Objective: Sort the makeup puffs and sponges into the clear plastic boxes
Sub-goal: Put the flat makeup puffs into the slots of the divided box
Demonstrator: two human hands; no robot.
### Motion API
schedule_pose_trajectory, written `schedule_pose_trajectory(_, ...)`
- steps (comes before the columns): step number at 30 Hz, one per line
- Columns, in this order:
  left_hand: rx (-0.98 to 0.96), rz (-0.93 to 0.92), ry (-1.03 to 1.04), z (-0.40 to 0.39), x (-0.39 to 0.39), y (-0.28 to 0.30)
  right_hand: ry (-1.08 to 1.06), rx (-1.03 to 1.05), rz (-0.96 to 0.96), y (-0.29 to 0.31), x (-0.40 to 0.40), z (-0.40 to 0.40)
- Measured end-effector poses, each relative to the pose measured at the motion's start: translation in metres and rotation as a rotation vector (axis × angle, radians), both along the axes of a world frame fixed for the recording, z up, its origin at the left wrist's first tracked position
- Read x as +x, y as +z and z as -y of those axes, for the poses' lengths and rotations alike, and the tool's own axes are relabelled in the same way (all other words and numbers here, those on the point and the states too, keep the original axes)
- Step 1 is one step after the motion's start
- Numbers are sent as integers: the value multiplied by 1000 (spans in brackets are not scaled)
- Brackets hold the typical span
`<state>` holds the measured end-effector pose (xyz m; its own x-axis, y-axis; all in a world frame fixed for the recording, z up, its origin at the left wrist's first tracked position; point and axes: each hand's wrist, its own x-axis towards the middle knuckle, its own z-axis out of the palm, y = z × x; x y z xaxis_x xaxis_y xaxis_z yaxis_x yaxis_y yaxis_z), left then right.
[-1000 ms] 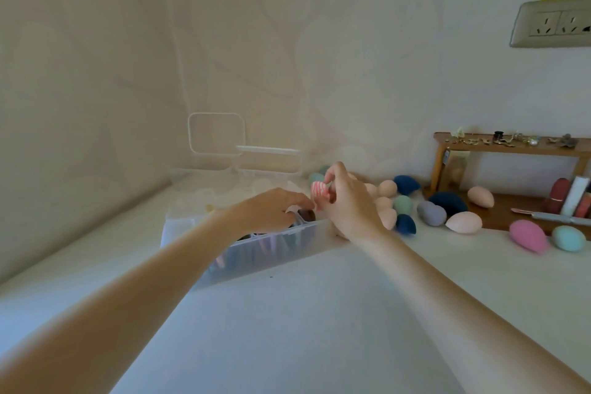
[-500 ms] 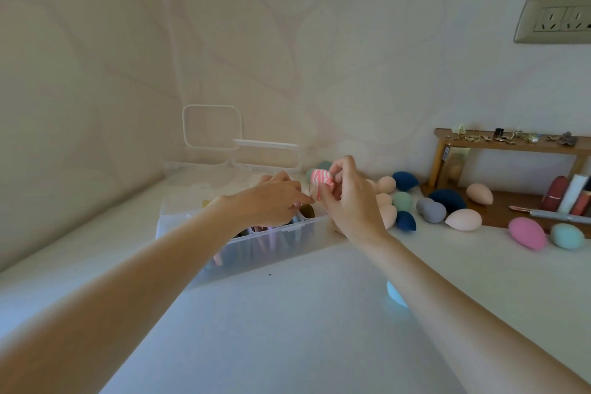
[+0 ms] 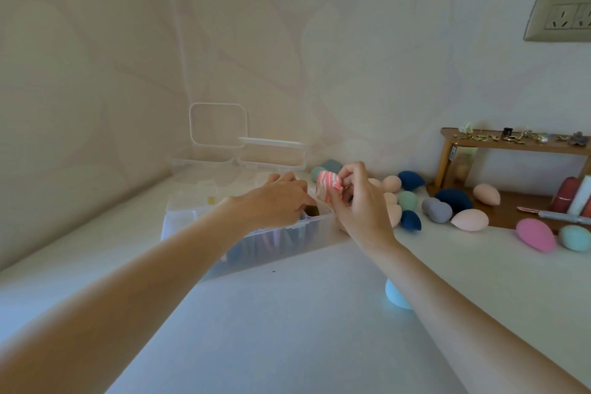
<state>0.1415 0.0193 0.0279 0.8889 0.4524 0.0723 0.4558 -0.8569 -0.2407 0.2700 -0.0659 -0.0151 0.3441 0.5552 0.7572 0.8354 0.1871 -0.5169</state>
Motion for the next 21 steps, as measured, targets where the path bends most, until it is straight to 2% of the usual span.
schedule_pose_trajectory(6,-63,93,-46,-6,-4,7,-41,67,130,1,-9,-7)
schedule_pose_trajectory(11,-126,81,-23,-7,-8,7,-52,68,193,2,-16,-9)
schedule_pose_trajectory(15,-132,79,-16,-8,-11,7,-57,-32,243,-2,-14,-11)
schedule_pose_trajectory(21,-183,119,-11,-6,-13,7,-47,-290,239,1,-12,-10)
